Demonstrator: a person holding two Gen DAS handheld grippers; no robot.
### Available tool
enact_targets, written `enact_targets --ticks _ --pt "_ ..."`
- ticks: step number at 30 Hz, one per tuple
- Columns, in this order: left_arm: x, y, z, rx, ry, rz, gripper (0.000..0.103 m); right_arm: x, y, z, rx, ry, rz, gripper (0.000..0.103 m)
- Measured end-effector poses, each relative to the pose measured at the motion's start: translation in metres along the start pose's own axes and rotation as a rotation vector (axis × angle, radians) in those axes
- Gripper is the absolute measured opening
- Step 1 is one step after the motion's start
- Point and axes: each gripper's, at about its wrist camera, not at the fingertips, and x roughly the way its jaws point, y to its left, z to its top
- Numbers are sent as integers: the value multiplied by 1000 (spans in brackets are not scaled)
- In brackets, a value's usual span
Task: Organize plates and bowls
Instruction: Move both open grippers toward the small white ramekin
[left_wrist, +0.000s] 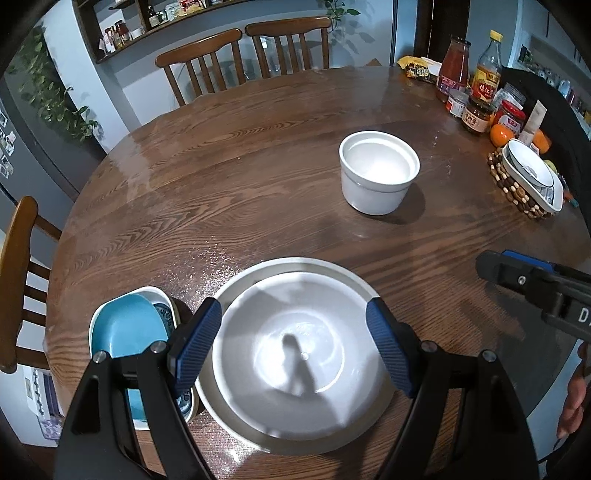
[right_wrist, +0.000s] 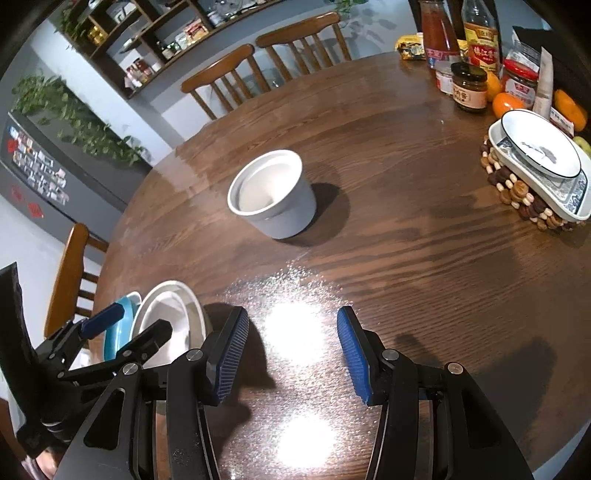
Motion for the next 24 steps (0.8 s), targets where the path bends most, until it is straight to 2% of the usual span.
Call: enact_targets --ticks 8,15,19,24 --pt "1 -6 18 -4 28 -41 80 -4 -6 7 3 -21 -4 51" --pt "-10 0 56 -60 -15 -80 80 -5 -10 19 0 -28 -10 51" --pt "-9 -7 81 -56 -61 -58 80 -7 -8 36 -13 -51 -24 51" --pt "17 -12 102 -43 -45 -22 80 5 -11 61 -8 -49 -38 51"
